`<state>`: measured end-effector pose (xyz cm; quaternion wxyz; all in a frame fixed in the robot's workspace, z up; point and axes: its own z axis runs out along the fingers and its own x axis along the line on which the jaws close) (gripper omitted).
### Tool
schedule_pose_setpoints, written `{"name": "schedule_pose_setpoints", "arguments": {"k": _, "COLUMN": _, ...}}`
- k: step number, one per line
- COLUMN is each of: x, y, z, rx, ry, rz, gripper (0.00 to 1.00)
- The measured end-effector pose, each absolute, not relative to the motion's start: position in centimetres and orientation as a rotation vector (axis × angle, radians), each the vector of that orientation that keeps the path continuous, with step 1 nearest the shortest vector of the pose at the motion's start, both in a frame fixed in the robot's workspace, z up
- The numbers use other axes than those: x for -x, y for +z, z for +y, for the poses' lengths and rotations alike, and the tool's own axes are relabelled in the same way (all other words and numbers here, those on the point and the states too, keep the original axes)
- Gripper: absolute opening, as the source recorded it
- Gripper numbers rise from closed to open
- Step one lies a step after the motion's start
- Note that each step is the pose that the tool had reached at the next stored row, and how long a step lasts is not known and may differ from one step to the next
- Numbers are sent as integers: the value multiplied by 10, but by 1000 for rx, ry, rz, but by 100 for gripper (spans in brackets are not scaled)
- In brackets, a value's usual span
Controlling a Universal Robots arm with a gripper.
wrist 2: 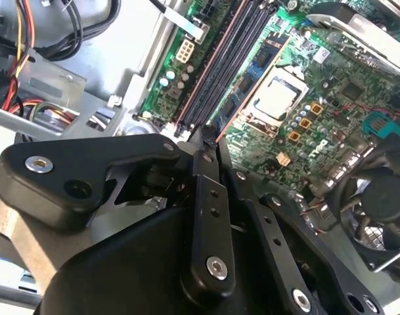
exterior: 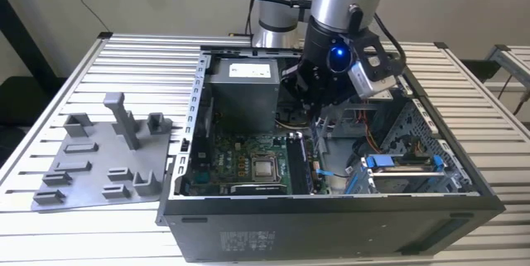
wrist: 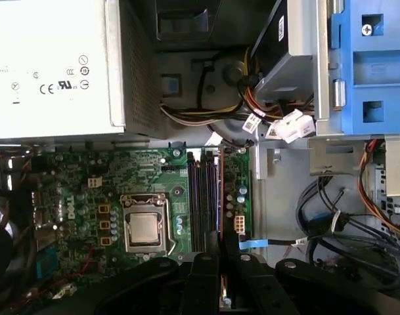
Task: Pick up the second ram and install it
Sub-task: 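Insert the second ram into the second slot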
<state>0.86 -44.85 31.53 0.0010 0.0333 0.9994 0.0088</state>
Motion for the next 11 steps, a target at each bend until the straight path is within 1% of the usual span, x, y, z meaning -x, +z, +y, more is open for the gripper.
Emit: {"name": "schedule_pose_setpoints", "arguments": {"k": 11, "x": -8, "y": 314, "z": -448, "rx": -106, "ry": 27, "rz": 3138, "gripper": 14}}
